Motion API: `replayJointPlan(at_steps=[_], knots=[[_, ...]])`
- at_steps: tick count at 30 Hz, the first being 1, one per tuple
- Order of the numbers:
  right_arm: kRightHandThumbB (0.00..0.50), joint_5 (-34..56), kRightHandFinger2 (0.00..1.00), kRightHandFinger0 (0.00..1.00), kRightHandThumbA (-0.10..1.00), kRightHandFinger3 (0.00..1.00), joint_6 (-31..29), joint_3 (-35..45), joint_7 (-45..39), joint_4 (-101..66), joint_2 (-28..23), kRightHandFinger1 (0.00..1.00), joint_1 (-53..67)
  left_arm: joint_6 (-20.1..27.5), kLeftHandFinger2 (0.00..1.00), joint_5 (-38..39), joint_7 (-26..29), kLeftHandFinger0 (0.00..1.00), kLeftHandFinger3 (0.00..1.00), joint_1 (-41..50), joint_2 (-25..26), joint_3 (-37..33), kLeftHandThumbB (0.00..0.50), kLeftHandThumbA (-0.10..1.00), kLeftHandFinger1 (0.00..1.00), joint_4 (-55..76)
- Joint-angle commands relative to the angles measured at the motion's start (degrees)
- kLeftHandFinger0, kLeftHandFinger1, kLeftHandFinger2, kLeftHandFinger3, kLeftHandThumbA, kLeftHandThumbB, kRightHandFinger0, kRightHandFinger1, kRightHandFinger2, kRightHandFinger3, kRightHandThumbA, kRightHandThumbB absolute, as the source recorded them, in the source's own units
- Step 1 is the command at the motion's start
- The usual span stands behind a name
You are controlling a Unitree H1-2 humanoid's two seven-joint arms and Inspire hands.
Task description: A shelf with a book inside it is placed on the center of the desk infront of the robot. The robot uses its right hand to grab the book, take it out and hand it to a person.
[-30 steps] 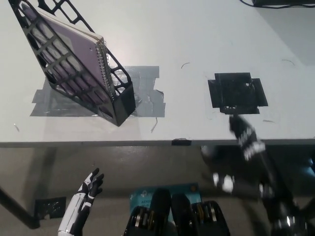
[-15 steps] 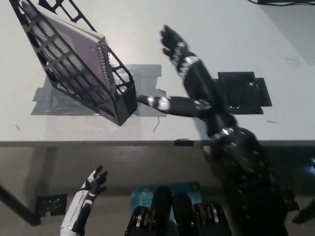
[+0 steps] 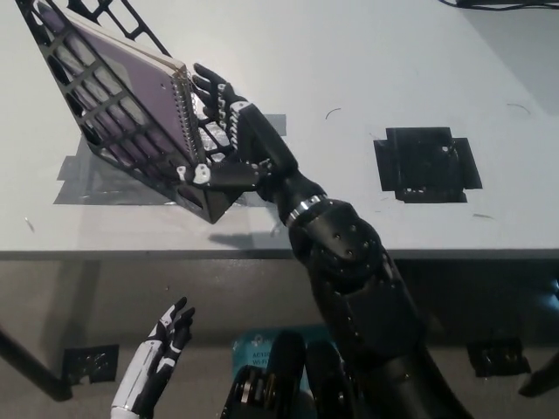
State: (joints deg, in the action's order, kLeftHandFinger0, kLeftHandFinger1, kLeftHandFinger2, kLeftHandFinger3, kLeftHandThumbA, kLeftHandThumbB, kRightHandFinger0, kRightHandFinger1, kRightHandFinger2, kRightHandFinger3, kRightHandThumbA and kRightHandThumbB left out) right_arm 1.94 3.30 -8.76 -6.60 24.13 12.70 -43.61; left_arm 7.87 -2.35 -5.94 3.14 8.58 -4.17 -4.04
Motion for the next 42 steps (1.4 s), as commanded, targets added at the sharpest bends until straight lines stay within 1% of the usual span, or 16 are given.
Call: replayJointPlan(at_steps=[1, 2, 4, 10, 12, 18, 19, 20, 22, 25, 30, 31, 32, 35, 39, 42], knots=[[0.384, -0.50, 1.00, 1.00, 1.00, 1.00, -4.52, -0.06, 0.48, 1.40, 2.03, 1.00, -4.77, -0.31, 1.00, 1.10, -1.59, 0.93, 1.00, -0.09, 0.47, -0.21, 0.246, 0.91, 1.00, 1.75], [0.390, -0.51, 1.00, 1.00, 1.00, 1.00, -4.58, -0.06, 0.48, 1.66, 2.14, 1.00, -5.00, -0.44, 1.00, 1.06, -1.64, 0.93, 1.00, -0.05, 0.47, -0.23, 0.252, 0.91, 1.00, 1.86], [0.409, -0.55, 1.00, 1.00, 1.00, 1.00, -4.45, -0.07, 0.45, 1.96, 2.24, 1.00, -5.48, -0.42, 1.00, 0.93, -1.67, 1.00, 1.00, -0.13, 0.45, -0.20, 0.262, 0.91, 1.00, 1.82], [0.399, -1.48, 1.00, 1.00, 1.00, 1.00, -5.45, -0.36, 0.47, 3.45, 1.84, 1.00, -7.50, -1.09, 1.00, 1.15, -2.26, 0.99, 1.00, -0.48, 0.40, -0.20, 0.273, 0.91, 1.00, 2.14], [0.413, -1.38, 1.00, 1.00, 1.00, 1.00, -5.28, -0.15, 0.57, 3.63, 2.05, 1.00, -8.06, -1.49, 1.00, 1.14, -2.33, 1.00, 1.00, -0.44, 0.44, -0.20, 0.268, 0.91, 1.00, 2.48], [0.360, -1.21, 1.00, 1.00, 1.00, 1.00, -5.25, 0.27, 0.51, 5.93, 2.45, 1.00, -10.26, -1.35, 1.00, 1.01, -2.52, 1.00, 1.00, -0.87, 0.53, -0.24, 0.253, 0.91, 1.00, 2.47], [0.361, -1.10, 1.00, 1.00, 1.00, 1.00, -5.16, 0.35, 0.50, 6.26, 2.51, 1.00, -10.46, -1.34, 1.00, 0.97, -2.52, 1.00, 1.00, -0.93, 0.54, -0.25, 0.253, 0.91, 1.00, 2.46], [0.381, -1.07, 1.00, 1.00, 1.00, 1.00, -5.15, 0.56, 0.76, 7.95, 2.73, 1.00, -11.38, -1.81, 1.00, 0.49, -2.57, 1.00, 1.00, -0.99, 0.65, -0.32, 0.252, 0.93, 1.00, 2.76], [0.383, -1.02, 1.00, 1.00, 1.00, 1.00, -5.22, 0.80, 0.90, 9.40, 2.84, 1.00, -12.13, -2.20, 1.00, -0.16, -2.63, 0.99, 1.00, -1.05, 0.80, -0.48, 0.252, 0.94, 1.00, 3.03], [0.410, -0.92, 1.00, 1.00, 1.00, 1.00, -4.89, 1.28, 1.21, 11.63, 3.01, 1.00, -13.30, -0.74, 1.00, -0.61, -2.48, 1.00, 1.00, -1.34, 0.90, -0.59, 0.225, 0.95, 1.00, 2.63], [0.391, -0.47, 1.00, 1.00, 1.00, 1.00, -6.06, 2.45, 1.55, 16.82, 3.33, 1.00, -15.99, 0.16, 1.00, -1.11, -2.24, 1.00, 1.00, -1.81, 1.08, -0.57, 0.251, 0.97, 1.00, 2.26], [0.391, -0.16, 1.00, 1.00, 1.00, 1.00, -6.22, 2.72, 1.49, 17.29, 3.44, 1.00, -16.18, 0.10, 1.00, -1.11, -2.22, 1.00, 1.00, -1.81, 1.07, -0.57, 0.255, 0.97, 1.00, 2.25], [0.410, -0.01, 1.00, 1.00, 1.00, 1.00, -6.54, 3.10, 1.73, 18.56, 3.62, 1.00, -16.74, 0.13, 1.00, -0.87, -2.21, 1.00, 1.00, -1.80, 1.00, -0.51, 0.258, 0.97, 1.00, 2.14], [0.389, 0.67, 1.00, 1.00, 1.00, 1.00, -6.62, 4.11, 1.89, 19.88, 4.07, 1.00, -17.38, -0.31, 1.00, -0.21, -2.41, 1.00, 1.00, -1.79, 0.78, -0.44, 0.260, 0.94, 1.00, 2.47], [0.390, -0.38, 1.00, 1.00, 1.00, 1.00, -7.11, 4.36, 2.66, 21.55, 4.35, 1.00, -18.47, 0.03, 1.00, -0.80, -2.16, 1.00, 1.00, -2.21, 0.87, -0.51, 0.250, 0.95, 1.00, 2.27], [0.379, -0.16, 1.00, 1.00, 1.00, 1.00, -7.44, 4.65, 2.53, 22.46, 4.48, 1.00, -18.90, -0.38, 1.00, -0.41, -2.32, 1.00, 1.00, -2.37, 0.78, -0.44, 0.263, 0.94, 1.00, 2.44]])
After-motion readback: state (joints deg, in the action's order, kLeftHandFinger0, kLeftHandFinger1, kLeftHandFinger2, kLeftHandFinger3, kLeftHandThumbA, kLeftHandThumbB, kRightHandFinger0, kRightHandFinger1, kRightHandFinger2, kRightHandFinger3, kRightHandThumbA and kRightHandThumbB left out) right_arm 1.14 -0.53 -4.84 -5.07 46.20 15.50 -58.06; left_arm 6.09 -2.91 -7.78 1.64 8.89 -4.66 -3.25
